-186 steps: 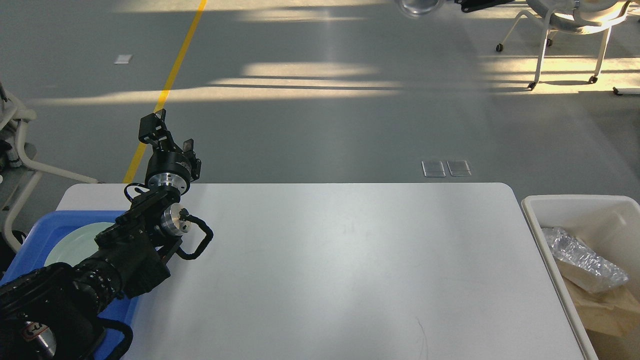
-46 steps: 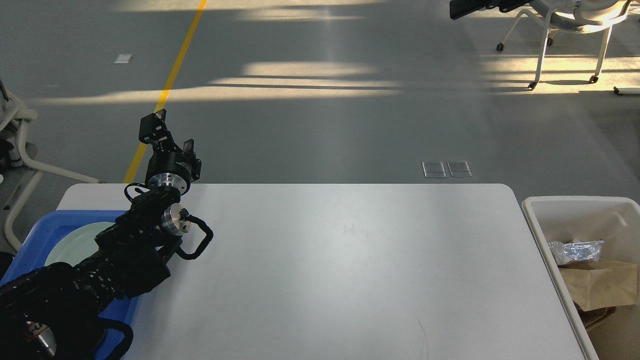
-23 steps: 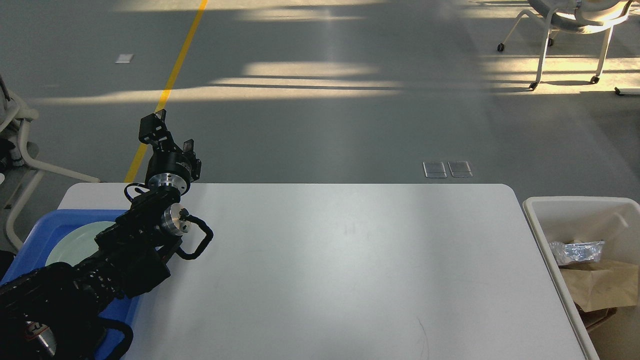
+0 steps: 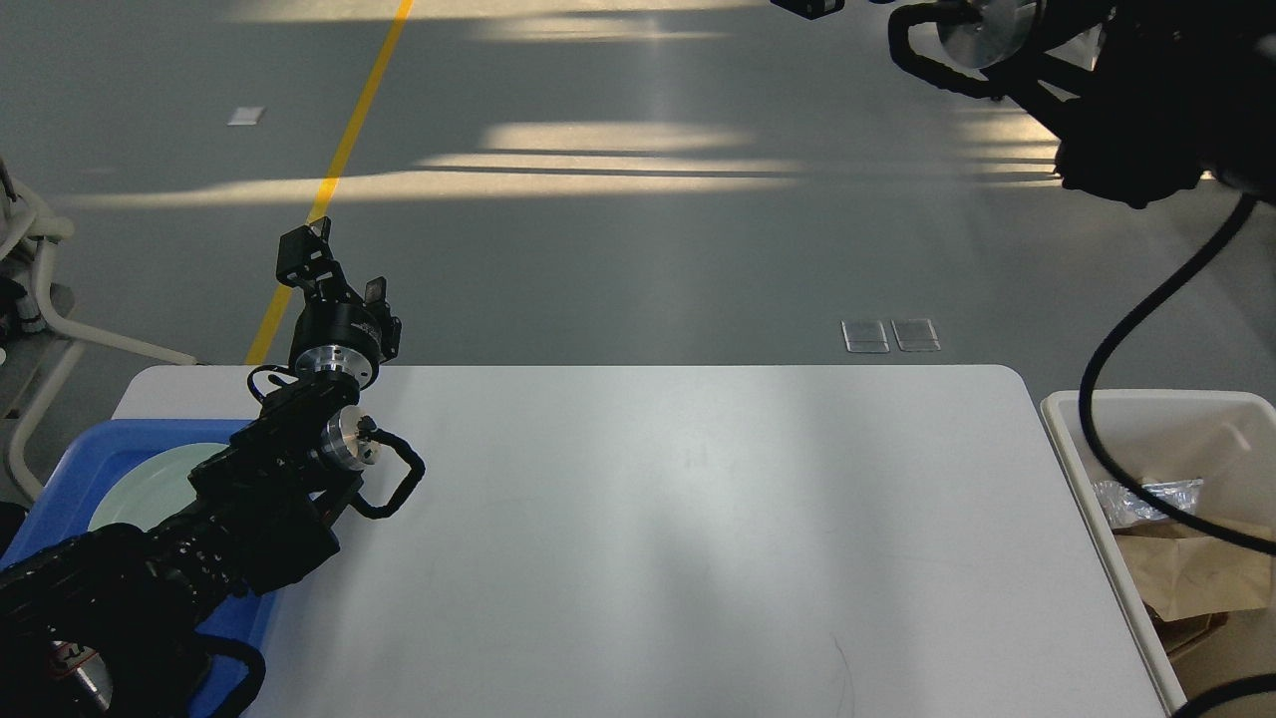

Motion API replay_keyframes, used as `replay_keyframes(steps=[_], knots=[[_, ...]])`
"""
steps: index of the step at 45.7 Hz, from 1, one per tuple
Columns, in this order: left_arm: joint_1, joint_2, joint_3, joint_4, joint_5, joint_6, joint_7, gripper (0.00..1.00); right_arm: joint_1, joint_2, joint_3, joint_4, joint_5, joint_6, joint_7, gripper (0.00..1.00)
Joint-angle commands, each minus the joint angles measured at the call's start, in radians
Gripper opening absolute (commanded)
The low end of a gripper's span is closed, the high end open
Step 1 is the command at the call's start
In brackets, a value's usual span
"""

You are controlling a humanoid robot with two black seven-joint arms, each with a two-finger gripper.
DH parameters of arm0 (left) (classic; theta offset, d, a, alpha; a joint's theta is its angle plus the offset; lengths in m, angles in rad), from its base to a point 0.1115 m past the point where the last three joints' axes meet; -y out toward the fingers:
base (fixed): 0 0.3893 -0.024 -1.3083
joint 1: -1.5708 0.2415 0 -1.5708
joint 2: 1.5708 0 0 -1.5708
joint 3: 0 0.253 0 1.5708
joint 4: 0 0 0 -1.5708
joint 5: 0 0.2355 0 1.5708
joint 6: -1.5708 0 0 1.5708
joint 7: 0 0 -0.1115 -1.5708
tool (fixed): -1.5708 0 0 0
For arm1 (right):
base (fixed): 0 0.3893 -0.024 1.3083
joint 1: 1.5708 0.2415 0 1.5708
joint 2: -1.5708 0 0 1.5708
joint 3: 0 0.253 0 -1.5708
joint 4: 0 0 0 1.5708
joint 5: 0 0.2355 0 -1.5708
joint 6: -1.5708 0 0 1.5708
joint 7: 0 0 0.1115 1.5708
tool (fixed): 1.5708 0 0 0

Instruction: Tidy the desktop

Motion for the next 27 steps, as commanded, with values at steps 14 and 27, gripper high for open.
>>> replay_keyframes(steps=[14,27], knots=[[0.0,0.0,0.0,0.0,0.0,-0.001,0.0,0.96,-0.21,0.081,0.108,-0.077,-0.021,-0.006,0.006,1.0],[0.0,0.0,0.0,0.0,0.0,0.0,0.0,0.96,-0.254,0.128,0.233,-0.175,-0.008,-0.07,0.007,1.0]])
